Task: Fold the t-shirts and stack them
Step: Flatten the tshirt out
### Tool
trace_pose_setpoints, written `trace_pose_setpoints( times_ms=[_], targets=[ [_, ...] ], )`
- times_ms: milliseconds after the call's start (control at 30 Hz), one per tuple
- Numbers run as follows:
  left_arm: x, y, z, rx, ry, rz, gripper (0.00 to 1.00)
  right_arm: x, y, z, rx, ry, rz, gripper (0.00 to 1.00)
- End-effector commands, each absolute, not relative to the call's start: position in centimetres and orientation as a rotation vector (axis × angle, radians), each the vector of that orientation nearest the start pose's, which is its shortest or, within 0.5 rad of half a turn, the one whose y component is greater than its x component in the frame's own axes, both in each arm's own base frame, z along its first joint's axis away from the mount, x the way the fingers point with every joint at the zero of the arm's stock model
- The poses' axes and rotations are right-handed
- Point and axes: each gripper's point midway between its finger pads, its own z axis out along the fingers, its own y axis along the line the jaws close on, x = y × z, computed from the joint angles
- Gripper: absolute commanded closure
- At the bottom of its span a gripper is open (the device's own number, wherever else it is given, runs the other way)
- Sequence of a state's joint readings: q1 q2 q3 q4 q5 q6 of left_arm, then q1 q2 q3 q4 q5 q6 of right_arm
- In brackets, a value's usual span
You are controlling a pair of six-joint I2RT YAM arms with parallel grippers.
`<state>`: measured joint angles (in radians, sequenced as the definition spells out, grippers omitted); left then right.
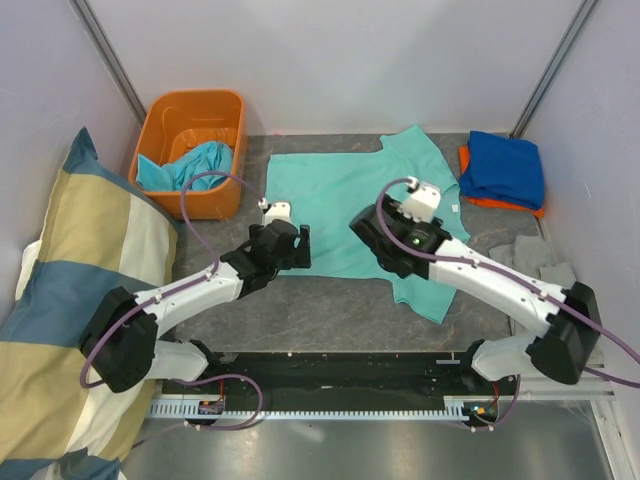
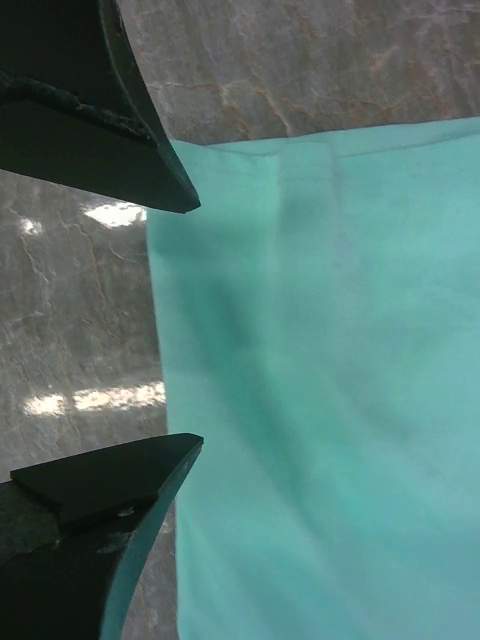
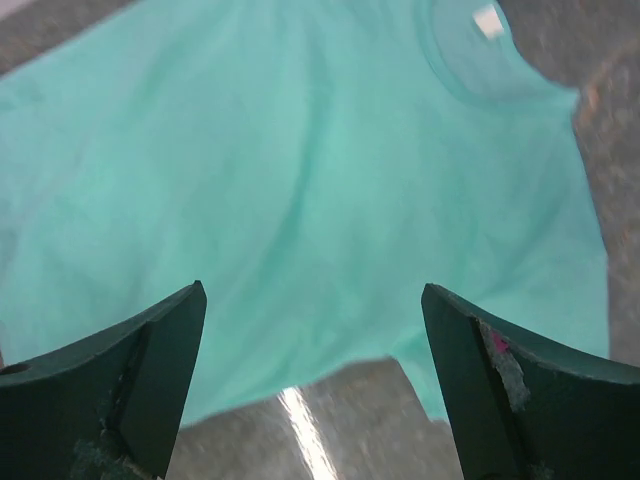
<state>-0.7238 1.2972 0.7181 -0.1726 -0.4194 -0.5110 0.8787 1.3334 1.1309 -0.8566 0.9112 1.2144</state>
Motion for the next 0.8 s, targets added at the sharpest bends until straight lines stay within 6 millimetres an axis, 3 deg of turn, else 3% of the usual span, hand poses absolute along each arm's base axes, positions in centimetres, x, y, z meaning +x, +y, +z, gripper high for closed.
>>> trace_pose_setpoints(
  times_ms=[0, 33, 67, 100, 133, 167, 200, 233, 267, 300, 333, 367, 400, 433, 467, 500, 533, 600, 767],
  targets=[
    [34.4, -20.9, 14.1, 0.001, 2.08, -0.207, 0.0, 33.7, 17.2, 22.4, 0.431, 1.923, -0.187, 0.02],
    [35.4, -21.3, 14.7, 0.004, 2.06, -0.211, 0.0, 34.9, 17.8, 21.8, 0.397, 1.947, -0.201, 0.02],
    [37.1, -22.0, 16.6, 0.012, 2.022, -0.215, 0.0, 35.9, 17.8, 21.5, 0.411, 1.955, -0.192, 0.02],
    [38.4, -22.0, 15.8, 0.013, 2.039, -0.188, 0.0, 37.7, 16.3, 20.2, 0.458, 1.976, -0.232, 0.02],
    [39.9, -22.8, 17.5, 0.008, 2.009, -0.216, 0.0, 38.8, 16.4, 19.8, 0.447, 2.017, -0.196, 0.02],
    [40.9, -22.9, 17.6, 0.017, 2.008, -0.216, 0.0, 40.2, 16.1, 19.6, 0.465, 2.014, -0.178, 0.02],
    [42.4, -23.0, 16.5, 0.015, 2.022, -0.225, 0.0, 41.7, 14.4, 18.5, 0.487, 2.026, -0.211, 0.02],
    [43.9, -23.6, 17.8, 0.006, 1.989, -0.252, 0.0, 42.6, 13.9, 18.2, 0.481, 2.029, -0.219, 0.02],
    [45.0, -23.4, 17.7, 0.009, 1.992, -0.252, 0.0, 43.8, 12.9, 18.1, 0.464, 2.029, -0.237, 0.02],
    [45.9, -24.1, 15.7, 0.034, 2.033, -0.248, 0.0, 44.8, 12.9, 17.1, 0.449, 2.047, -0.258, 0.02],
    [47.2, -24.5, 16.9, 0.05, 2.008, -0.241, 0.0, 45.4, 12.5, 16.7, 0.442, 2.058, -0.277, 0.02],
    [47.9, -24.8, 16.5, 0.064, 2.013, -0.228, 0.0, 46.3, 12.0, 15.4, 0.414, 2.091, -0.292, 0.02],
    [48.6, -25.3, 14.7, 0.084, 2.044, -0.209, 0.0, 47.0, 12.0, 15.4, 0.406, 2.097, -0.282, 0.02],
    [49.8, -26.0, 15.6, 0.093, 2.019, -0.22, 0.0, 47.5, 11.9, 15.1, 0.399, 2.109, -0.269, 0.02],
    [49.8, -26.0, 14.5, 0.109, 2.065, -0.204, 0.0, 48.1, 11.6, 14.1, 0.384, 2.137, -0.257, 0.02],
    [50.5, -26.9, 15.0, 0.124, 2.061, -0.237, 0.0, 48.6, 11.7, 14.4, 0.376, 2.14, -0.237, 0.02],
    [50.8, -27.3, 12.9, 0.142, 2.103, -0.236, 0.0, 48.8, 11.6, 14.2, 0.376, 2.147, -0.233, 0.02],
    [50.9, -28.2, 11.4, 0.178, 2.152, -0.268, 0.0, 48.9, 11.3, 14.5, 0.37, 2.146, -0.23, 0.02],
    [52.2, -29.7, 9.1, 0.201, 2.207, -0.318, 0.01, 48.3, 10.9, 16.0, 0.354, 2.127, -0.222, 0.02]
  ],
)
